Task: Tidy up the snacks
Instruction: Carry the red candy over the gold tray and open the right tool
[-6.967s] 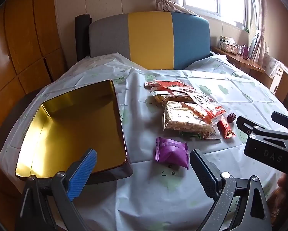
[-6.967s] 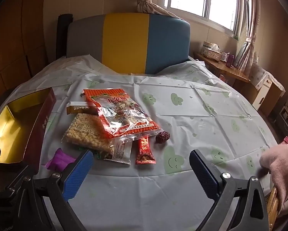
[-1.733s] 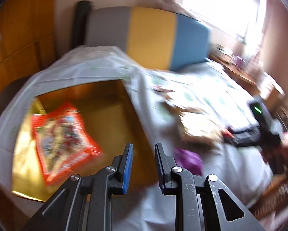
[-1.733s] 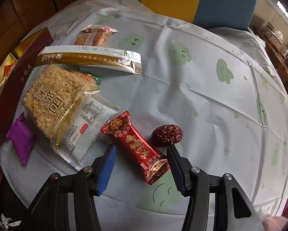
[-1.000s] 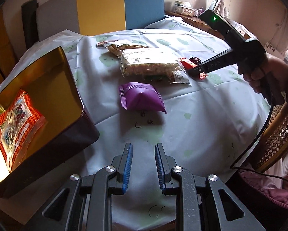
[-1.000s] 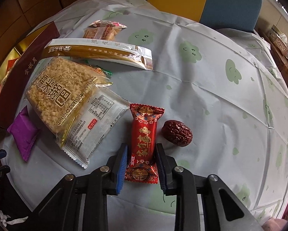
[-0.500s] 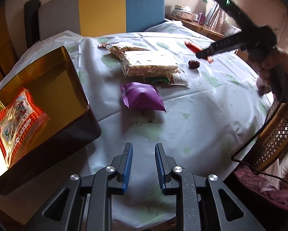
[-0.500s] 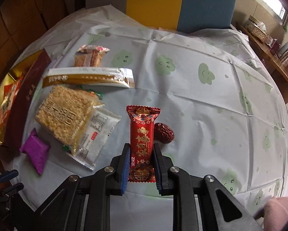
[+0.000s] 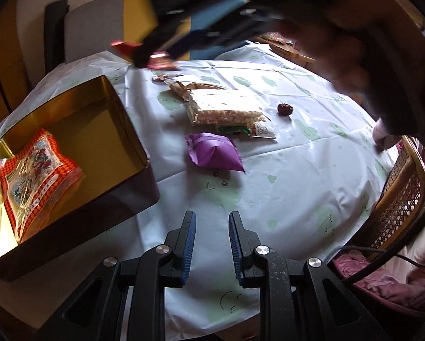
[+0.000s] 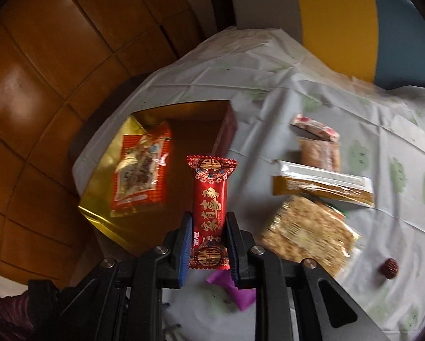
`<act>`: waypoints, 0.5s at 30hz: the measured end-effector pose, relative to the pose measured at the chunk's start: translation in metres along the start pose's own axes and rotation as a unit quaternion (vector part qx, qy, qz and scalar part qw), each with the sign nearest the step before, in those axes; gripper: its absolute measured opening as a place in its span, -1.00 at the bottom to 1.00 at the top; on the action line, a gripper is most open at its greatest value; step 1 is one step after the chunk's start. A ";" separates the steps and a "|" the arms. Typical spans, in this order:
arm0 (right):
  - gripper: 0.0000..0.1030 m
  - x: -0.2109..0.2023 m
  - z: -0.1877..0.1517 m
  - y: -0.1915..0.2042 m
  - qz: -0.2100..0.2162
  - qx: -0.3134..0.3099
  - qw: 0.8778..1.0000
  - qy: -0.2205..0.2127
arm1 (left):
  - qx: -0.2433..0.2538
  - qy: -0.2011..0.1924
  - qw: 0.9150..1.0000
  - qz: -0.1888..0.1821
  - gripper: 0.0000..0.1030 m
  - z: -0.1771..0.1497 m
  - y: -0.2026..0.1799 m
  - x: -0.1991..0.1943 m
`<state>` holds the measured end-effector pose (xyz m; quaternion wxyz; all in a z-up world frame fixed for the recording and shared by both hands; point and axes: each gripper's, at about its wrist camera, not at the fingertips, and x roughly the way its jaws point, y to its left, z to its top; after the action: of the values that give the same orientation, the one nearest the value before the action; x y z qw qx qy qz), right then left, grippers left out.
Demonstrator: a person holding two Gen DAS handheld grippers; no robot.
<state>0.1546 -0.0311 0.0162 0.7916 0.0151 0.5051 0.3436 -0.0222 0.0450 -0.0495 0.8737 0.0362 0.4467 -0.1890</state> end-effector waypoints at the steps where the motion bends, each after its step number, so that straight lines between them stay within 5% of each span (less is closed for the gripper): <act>1: -0.57 0.010 0.007 0.007 0.009 -0.002 1.000 0.005 | -0.004 0.000 1.000 0.000 -0.53 0.000 0.002 0.000; 5: -0.52 0.044 0.031 0.027 0.031 0.000 0.999 0.016 | -0.019 0.002 1.000 0.004 -0.53 0.000 0.011 0.000; 7: -0.31 0.058 0.039 0.033 0.027 -0.002 0.999 0.017 | -0.024 0.002 1.000 0.005 -0.53 0.000 0.013 0.001; 15: -0.29 0.059 0.031 0.027 -0.002 -0.004 1.000 0.005 | -0.023 0.011 1.000 0.002 -0.53 -0.003 0.013 0.006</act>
<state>0.1806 0.0323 -0.0049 0.7899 0.0093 0.5075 0.3441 -0.0164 0.0554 -0.0574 0.8698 0.0188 0.4602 -0.1767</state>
